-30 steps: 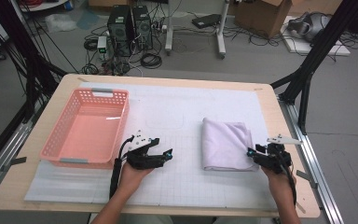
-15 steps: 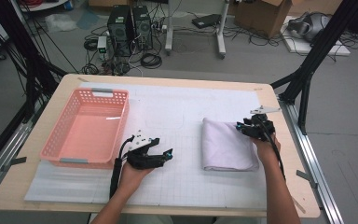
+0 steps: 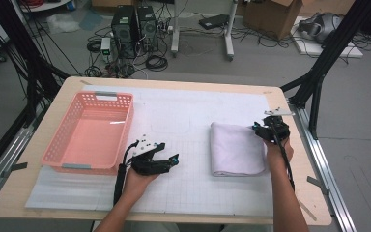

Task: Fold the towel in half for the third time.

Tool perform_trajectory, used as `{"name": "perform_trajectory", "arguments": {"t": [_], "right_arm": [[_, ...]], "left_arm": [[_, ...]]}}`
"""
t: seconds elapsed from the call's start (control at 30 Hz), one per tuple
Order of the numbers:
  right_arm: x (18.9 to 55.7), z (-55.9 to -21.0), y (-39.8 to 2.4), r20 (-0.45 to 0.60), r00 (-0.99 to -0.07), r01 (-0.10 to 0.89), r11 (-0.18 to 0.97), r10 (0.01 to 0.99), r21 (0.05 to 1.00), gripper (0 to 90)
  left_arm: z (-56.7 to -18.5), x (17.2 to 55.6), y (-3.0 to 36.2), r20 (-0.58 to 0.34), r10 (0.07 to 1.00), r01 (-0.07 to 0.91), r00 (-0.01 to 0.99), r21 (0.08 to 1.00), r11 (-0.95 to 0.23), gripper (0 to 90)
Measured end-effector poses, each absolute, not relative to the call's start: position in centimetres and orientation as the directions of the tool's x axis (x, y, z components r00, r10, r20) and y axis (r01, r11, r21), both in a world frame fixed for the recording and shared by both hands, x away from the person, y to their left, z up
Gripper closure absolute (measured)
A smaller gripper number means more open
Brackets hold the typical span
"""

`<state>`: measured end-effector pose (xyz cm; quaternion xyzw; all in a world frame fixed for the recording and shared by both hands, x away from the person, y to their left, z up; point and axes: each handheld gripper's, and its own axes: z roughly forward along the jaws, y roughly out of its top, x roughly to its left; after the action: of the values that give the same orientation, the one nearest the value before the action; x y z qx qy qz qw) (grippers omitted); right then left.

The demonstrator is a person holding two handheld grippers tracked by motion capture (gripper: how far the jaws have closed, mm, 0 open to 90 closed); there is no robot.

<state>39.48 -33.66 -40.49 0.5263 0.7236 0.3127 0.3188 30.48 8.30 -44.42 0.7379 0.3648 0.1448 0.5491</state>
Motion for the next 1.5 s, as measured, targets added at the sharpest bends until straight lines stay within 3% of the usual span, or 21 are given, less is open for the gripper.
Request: {"name": "perform_trajectory", "arguments": {"t": [0.27, 0.43, 0.57, 0.67, 0.73, 0.87, 1.03, 1.1, 1.17, 1.23, 1.4, 1.5], "right_arm": [[39.1, -40.4, -30.8, -0.059, -0.491, 0.512, 0.343, 0.869, 0.788, 74.6], [40.6, -42.1, -28.0, -0.033, -0.535, 0.566, 0.388, 0.844, 0.727, 72.0], [41.4, -42.8, -25.9, -0.021, -0.586, 0.548, 0.415, 0.81, 0.726, 72.3], [41.4, -42.7, -25.6, 0.033, -0.635, 0.529, 0.403, 0.772, 0.747, 62.6], [41.3, -42.1, -26.3, 0.02, -0.62, 0.526, 0.397, 0.784, 0.752, 59.4], [40.7, -41.0, -28.9, -0.078, -0.478, 0.537, 0.361, 0.875, 0.763, 77.4], [40.7, -42.3, -32.0, -0.166, -0.325, 0.626, 0.344, 0.931, 0.7, 86.9], [40.4, -42.8, -32.9, -0.212, -0.237, 0.629, 0.317, 0.948, 0.71, 86.6], [39.9, -43.1, -34.1, -0.173, -0.167, 0.638, 0.241, 0.971, 0.731, 86.4], [39.4, -43.2, -35.1, -0.088, -0.169, 0.634, 0.177, 0.982, 0.753, 84.3], [37.3, -41.6, -35.6, -0.032, -0.251, 0.547, 0.169, 0.967, 0.82, 77.2], [35.6, -40.6, -35.3, 0.037, -0.356, 0.505, 0.159, 0.934, 0.848, 70.3]], "left_arm": [[-44.4, 30.5, 8.2, -0.184, 0.697, 0.377, 0.693, 0.917, -0.132, 29.3], [-44.4, 30.5, 8.1, -0.185, 0.696, 0.378, 0.694, 0.917, -0.132, 29.3], [-44.4, 30.5, 8.2, -0.185, 0.697, 0.378, 0.693, 0.916, -0.132, 29.4], [-44.4, 30.5, 8.3, -0.188, 0.697, 0.378, 0.692, 0.917, -0.128, 29.4], [-44.4, 30.5, 8.2, -0.182, 0.695, 0.375, 0.695, 0.917, -0.135, 29.4], [-44.4, 30.4, 8.2, -0.186, 0.695, 0.377, 0.695, 0.917, -0.132, 29.4], [-44.3, 30.4, 8.2, -0.184, 0.695, 0.375, 0.695, 0.918, -0.132, 29.3], [-44.3, 30.4, 8.3, -0.182, 0.695, 0.372, 0.695, 0.919, -0.131, 29.4], [-44.3, 30.4, 8.3, -0.181, 0.697, 0.373, 0.694, 0.918, -0.133, 29.4], [-44.4, 30.5, 8.2, -0.183, 0.696, 0.374, 0.694, 0.918, -0.132, 29.4], [-44.3, 30.4, 8.2, -0.182, 0.695, 0.371, 0.696, 0.919, -0.131, 29.4], [-44.3, 30.5, 8.3, -0.18, 0.697, 0.37, 0.694, 0.92, -0.13, 29.4]]}}
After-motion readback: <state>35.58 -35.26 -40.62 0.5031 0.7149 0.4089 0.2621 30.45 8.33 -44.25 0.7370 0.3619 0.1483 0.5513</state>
